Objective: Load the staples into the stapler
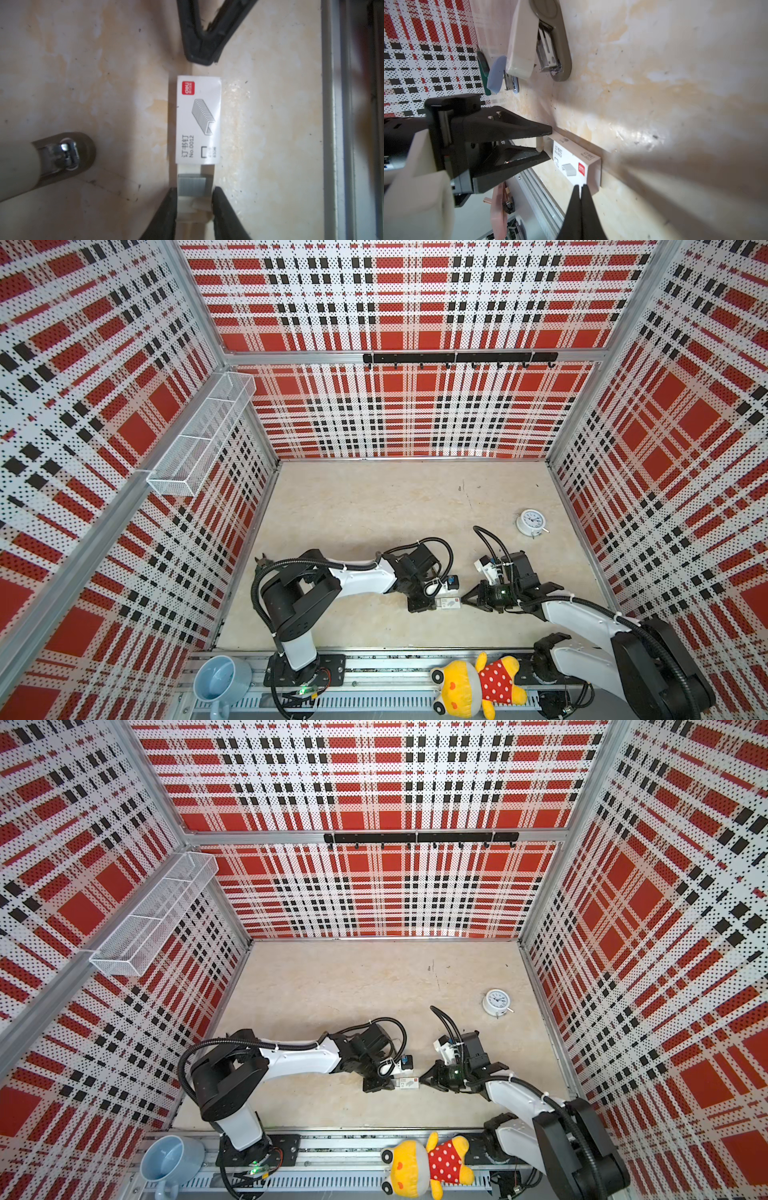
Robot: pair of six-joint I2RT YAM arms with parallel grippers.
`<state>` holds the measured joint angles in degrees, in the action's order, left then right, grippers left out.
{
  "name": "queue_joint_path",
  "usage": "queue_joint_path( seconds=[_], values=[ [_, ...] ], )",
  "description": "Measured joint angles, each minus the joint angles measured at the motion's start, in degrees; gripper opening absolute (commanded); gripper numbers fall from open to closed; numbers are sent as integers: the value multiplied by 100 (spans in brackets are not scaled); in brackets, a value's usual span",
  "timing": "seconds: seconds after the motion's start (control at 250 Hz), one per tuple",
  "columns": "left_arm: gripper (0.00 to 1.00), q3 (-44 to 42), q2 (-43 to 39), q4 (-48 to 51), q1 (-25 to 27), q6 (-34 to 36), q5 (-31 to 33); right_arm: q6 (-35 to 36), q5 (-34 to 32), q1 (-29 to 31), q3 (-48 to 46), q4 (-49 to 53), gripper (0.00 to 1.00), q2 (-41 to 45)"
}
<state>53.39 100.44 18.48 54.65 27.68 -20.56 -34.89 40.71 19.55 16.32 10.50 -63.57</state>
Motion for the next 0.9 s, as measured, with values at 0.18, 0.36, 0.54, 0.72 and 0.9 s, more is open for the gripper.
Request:
queue_joint_path(
  seconds=[0.18,0.36,0.54,0.72,0.9],
  values=[
    [31,0,0,0,-4,0,-4,-13,-44,-92,-105,103,16,195],
    [31,0,0,0,-9,0,-9,-52,256,-94,-142,-146,16,-74],
    [31,0,2,-2,-15,-13,-15,-31,437,-94,-131,-271,16,-560],
    [31,0,2,-2,-24,-22,-24,-61,560,-94,-133,-603,16,-734],
    [31,0,2,-2,-24,-22,-24,-72,634,-94,-131,-835,16,-850]
  ],
)
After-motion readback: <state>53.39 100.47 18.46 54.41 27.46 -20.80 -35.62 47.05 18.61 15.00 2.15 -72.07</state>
